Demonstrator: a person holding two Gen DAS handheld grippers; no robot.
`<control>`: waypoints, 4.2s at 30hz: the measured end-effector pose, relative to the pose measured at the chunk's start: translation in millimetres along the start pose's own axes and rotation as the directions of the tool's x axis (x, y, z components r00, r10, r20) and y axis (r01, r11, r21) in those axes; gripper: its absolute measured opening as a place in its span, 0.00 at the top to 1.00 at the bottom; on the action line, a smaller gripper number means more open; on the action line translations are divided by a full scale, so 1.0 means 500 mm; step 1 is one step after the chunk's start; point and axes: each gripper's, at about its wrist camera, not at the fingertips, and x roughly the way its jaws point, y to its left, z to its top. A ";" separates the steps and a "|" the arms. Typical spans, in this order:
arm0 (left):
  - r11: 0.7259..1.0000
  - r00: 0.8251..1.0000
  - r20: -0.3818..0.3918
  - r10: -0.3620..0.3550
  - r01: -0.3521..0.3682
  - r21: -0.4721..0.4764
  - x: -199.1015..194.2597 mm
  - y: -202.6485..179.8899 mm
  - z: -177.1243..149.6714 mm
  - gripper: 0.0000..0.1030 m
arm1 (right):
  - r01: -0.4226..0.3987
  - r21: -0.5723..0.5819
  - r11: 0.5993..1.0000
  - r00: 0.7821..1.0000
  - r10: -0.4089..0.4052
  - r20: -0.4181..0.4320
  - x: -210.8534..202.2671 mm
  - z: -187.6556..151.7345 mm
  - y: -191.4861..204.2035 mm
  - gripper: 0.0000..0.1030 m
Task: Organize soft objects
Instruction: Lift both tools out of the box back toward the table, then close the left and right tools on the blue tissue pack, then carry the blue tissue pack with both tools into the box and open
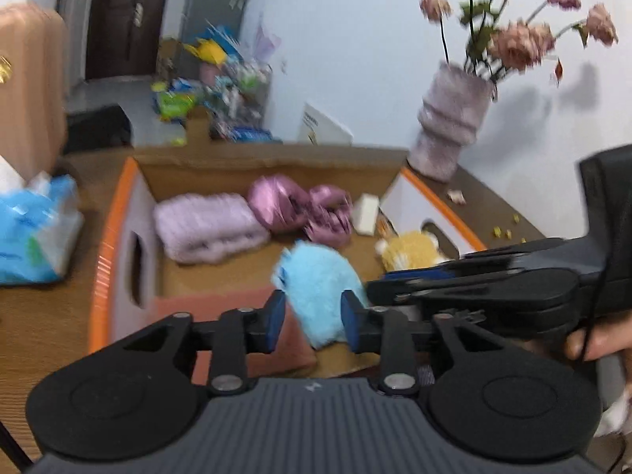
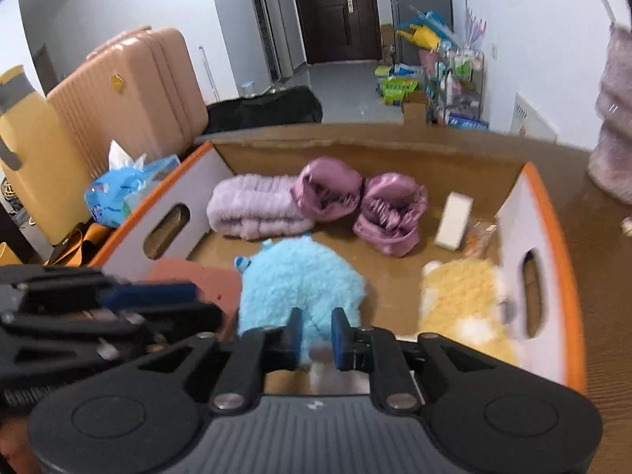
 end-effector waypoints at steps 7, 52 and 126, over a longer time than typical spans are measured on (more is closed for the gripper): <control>0.985 0.959 0.234 0.162 -0.169 0.012 -0.201 -0.016 0.030 0.34 | 0.104 -0.027 0.994 0.967 -0.095 0.236 -0.249 0.019 -0.018 0.62; 0.959 0.892 0.365 0.267 -0.284 -0.006 -0.508 -0.214 -0.428 0.00 | 0.048 0.092 0.995 0.888 -0.085 0.452 -0.524 -0.567 0.116 0.25; 0.992 0.968 0.252 -0.025 0.055 -0.110 -0.278 -0.073 -0.183 0.82 | -0.192 0.109 0.975 0.918 0.139 0.370 -0.285 -0.260 0.119 0.83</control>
